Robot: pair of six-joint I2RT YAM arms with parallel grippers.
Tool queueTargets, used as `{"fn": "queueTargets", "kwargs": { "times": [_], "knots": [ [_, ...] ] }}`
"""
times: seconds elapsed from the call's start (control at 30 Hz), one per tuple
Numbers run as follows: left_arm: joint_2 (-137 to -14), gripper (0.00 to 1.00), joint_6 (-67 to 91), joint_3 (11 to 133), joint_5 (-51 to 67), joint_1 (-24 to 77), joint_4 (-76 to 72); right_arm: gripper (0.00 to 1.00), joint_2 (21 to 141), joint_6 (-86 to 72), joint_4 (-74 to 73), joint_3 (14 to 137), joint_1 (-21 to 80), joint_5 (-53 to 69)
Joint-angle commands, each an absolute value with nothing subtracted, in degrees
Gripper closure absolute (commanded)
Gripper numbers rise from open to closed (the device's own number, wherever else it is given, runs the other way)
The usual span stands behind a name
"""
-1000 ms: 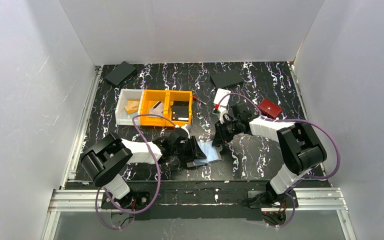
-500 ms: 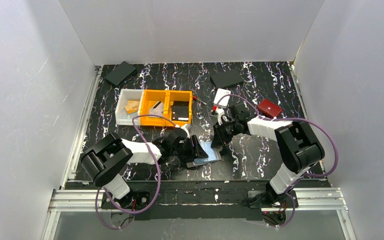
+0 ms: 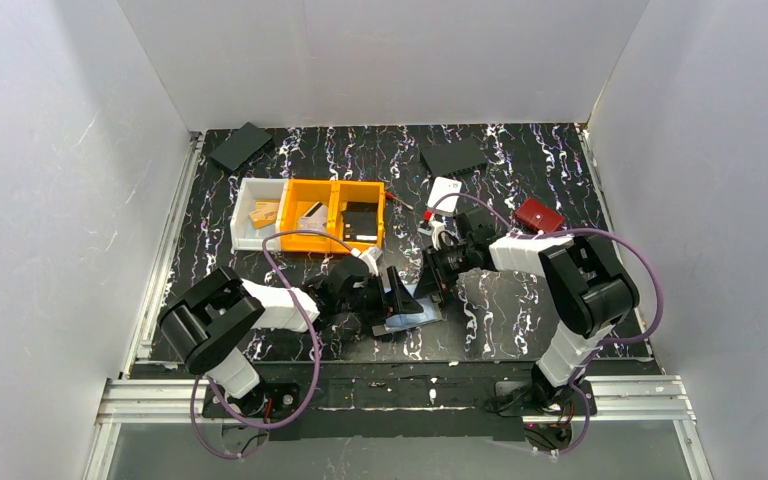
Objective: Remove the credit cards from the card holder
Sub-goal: Open the card holder at the center of the board.
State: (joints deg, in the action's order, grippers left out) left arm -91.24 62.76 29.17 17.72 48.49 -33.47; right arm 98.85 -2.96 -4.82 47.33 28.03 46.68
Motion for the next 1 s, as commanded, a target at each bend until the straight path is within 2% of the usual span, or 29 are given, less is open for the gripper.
{"fn": "queueTargets", "kwargs": {
  "times": [0.0, 0.27, 0.4, 0.5, 0.63, 0.7, 0.97],
  "knots": [
    [-92.2, 0.25, 59.6, 25.5, 15.7, 48.1, -23.6, 0.76, 100.2, -10.8, 3.7, 45.6, 28.6, 47.5],
    [-95.0, 0.28, 60.1, 25.5, 15.6, 48.1, -23.6, 0.71, 101.5, -25.5, 18.3, 42.2, 30.1, 58.2],
    [-92.9, 0.28, 59.7, 24.6, 14.8, 48.1, -23.6, 0.7, 101.4, -29.3, 22.6, 41.3, 30.1, 59.1],
    [-89.6, 0.22, 58.9, 23.9, 14.5, 48.1, -23.3, 0.71, 103.2, -30.1, 22.6, 42.9, 30.5, 58.9],
    [-85.9, 0.06, 58.4, 22.8, 13.2, 48.0, -21.5, 0.71, 106.5, -27.2, 18.4, 47.0, 32.7, 58.6],
    [-84.0, 0.02, 58.4, 21.7, 12.4, 47.7, -20.3, 0.71, 107.2, -25.9, 17.1, 48.1, 33.9, 58.5],
    [-81.0, 0.02, 53.8, 23.5, 13.5, 46.9, -16.3, 0.68, 109.3, -25.1, 14.8, 53.0, 36.0, 59.8]
  ]
}}
